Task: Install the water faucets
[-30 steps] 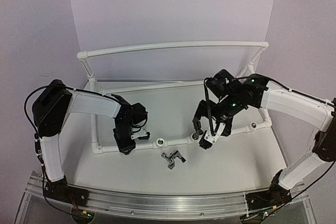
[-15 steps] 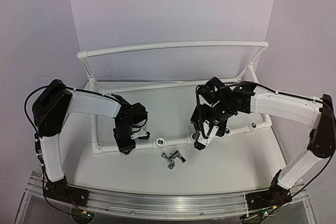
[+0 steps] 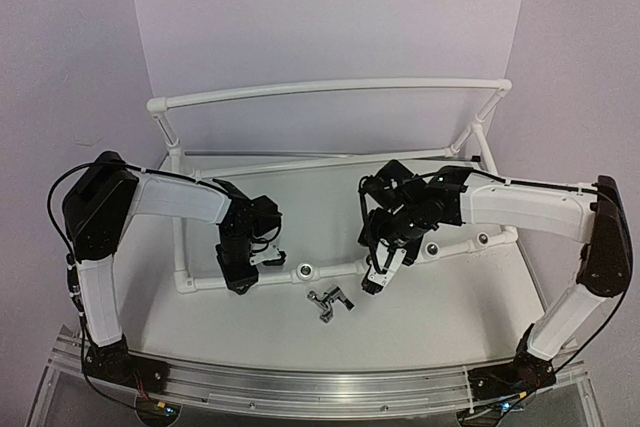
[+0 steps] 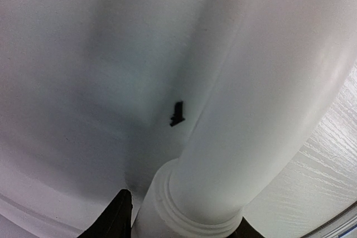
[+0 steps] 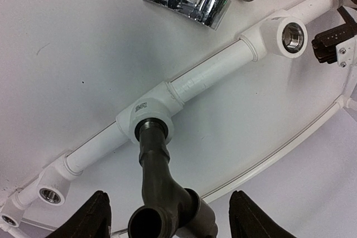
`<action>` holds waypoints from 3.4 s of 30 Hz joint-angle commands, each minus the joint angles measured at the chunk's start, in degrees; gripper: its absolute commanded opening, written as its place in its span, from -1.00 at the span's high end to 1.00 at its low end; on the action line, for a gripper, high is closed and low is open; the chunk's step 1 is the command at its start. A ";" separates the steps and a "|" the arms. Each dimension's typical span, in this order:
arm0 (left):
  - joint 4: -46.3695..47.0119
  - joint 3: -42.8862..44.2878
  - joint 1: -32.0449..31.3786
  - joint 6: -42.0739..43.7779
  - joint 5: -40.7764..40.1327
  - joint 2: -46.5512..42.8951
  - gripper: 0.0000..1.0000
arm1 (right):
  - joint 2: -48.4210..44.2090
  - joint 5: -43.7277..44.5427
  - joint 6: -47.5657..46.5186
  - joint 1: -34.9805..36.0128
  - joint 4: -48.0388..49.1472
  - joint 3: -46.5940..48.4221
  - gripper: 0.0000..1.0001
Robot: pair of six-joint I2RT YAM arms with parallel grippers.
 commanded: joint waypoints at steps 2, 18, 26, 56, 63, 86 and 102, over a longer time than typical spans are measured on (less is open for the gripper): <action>-0.08 2.35 2.43 -6.81 -0.11 1.22 0.35 | 1.09 1.61 -24.50 0.44 0.79 -0.07 -0.32; -0.36 2.99 2.43 -7.03 -0.07 1.88 0.38 | 1.58 2.20 -20.55 1.21 0.70 -0.09 0.10; -0.77 3.32 2.43 -7.13 -0.34 2.09 0.39 | 1.57 3.10 -18.12 1.38 0.62 -0.24 0.27; -1.02 4.55 2.44 -7.81 0.10 3.65 0.54 | 3.71 4.16 4.81 4.01 -5.84 2.60 0.62; -1.17 4.79 2.43 -7.91 0.18 3.94 0.55 | 6.81 3.45 13.50 4.74 -9.66 6.75 0.66; -1.12 5.17 2.43 -8.59 0.51 4.65 0.58 | 7.41 -0.76 44.29 4.80 -11.65 11.37 0.94; -1.59 6.23 2.43 -8.68 0.63 5.33 0.60 | 2.83 -1.58 44.20 4.86 -9.40 8.72 -0.35</action>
